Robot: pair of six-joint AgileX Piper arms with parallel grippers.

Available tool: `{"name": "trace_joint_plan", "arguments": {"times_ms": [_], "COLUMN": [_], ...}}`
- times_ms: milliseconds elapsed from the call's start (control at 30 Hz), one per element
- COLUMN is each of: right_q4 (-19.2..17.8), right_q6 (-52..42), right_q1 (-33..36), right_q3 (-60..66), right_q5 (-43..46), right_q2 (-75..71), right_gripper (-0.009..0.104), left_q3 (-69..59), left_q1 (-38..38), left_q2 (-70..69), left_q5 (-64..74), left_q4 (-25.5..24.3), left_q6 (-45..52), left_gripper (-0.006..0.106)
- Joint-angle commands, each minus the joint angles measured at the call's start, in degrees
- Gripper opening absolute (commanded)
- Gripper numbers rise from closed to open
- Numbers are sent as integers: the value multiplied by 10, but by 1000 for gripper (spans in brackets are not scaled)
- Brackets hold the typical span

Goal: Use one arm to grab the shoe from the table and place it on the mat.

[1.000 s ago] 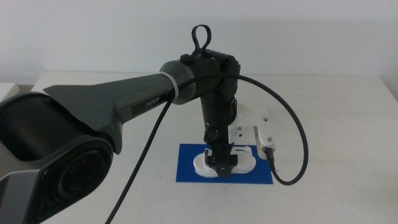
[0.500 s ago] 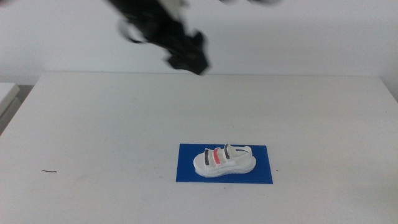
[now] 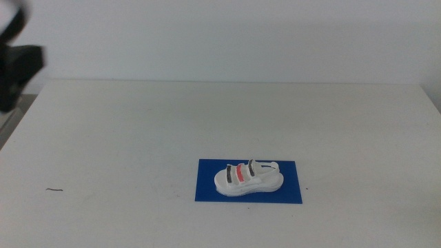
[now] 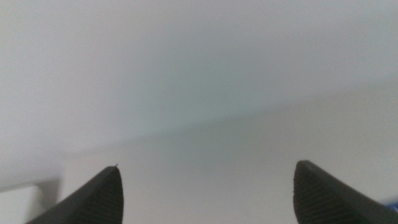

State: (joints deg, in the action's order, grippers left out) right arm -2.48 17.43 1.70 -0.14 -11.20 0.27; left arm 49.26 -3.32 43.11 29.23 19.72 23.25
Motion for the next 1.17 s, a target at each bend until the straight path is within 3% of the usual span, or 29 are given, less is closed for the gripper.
{"name": "trace_joint_plan", "arguments": {"times_ms": [0,167,200,267,367,467,667,1133], "right_q4": [-3,-3,-3,-3,-3,-3,-3,-3], "right_q6": [-2,-2,-2,-2,-2,-2,-2,-2], "right_q1": [0,0,0,0,0,0,0,0], "right_q3": [1,1,1,1,1,1,1,1], "right_q5": [6,6,6,6,6,6,6,6], "right_q2": [-3,-3,-3,-3,-3,-3,-3,-3], "right_gripper": [79,79,79,79,79,79,79,79], "left_q3": [-71,-197,-220,-276,-367,-439,-493,-493], "left_q1": [12,16,16,15,15,17,24,24], "left_q2": [-68,-171,-183,-206,-271,-323,-427,-431], "left_q5": [-85,-196,-208,-223,-269,-326,-292,-262], "left_q4": [9,5,-25,-136,-205,-207,-207,-207], "left_q6": [-12,-19,-56,-210,-293,-293,-293,-293], "left_gripper": [93,93,93,93,93,93,93,93]}}
